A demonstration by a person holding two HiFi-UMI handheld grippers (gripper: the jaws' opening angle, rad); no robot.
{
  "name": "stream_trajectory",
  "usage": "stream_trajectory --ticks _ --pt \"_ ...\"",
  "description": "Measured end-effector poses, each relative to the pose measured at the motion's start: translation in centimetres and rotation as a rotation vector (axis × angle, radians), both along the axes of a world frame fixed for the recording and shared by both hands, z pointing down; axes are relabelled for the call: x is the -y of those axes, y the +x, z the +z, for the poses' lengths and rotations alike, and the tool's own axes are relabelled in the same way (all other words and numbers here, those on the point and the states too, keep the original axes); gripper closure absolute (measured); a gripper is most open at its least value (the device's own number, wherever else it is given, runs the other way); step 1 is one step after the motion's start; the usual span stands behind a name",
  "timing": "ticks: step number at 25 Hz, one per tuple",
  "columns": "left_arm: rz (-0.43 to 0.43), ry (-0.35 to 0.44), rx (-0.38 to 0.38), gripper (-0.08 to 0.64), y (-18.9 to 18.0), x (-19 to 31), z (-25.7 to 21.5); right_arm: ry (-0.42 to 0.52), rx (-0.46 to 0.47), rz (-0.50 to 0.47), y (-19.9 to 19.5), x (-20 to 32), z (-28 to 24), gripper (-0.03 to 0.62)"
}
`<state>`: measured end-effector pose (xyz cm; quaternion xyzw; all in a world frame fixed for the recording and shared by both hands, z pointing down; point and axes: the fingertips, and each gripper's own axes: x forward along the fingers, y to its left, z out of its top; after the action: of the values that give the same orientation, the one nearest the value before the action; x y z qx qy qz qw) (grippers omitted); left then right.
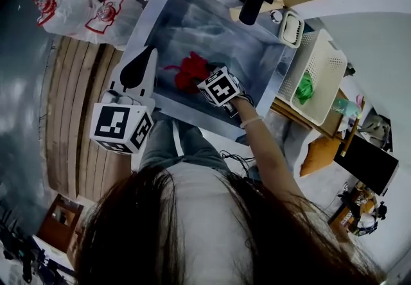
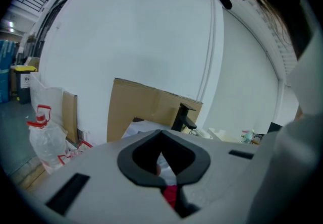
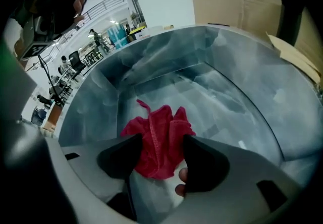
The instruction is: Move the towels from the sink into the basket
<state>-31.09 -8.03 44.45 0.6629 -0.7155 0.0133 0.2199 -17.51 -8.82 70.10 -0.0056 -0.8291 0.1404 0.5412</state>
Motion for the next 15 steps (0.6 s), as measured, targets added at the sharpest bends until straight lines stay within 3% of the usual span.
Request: stream_trajectory --ticks 6,10,15 --pt "-0.036 -0.015 0.002 0.552 0.0 -0.6 0.6 -0.027 -0.036 -0.009 0.1 -0.5 1.7 0.311" --pt "-0.04 -0.018 0.009 0.552 0.2 -0.9 0.5 0.052 -0.068 -0.019 0.3 -0.4 2.3 0.313" --pt "-0.03 -0.013 0.021 0.552 0.5 -1.0 0.2 0.079 -0.063 -0.021 0.4 -0.7 2.3 0.397"
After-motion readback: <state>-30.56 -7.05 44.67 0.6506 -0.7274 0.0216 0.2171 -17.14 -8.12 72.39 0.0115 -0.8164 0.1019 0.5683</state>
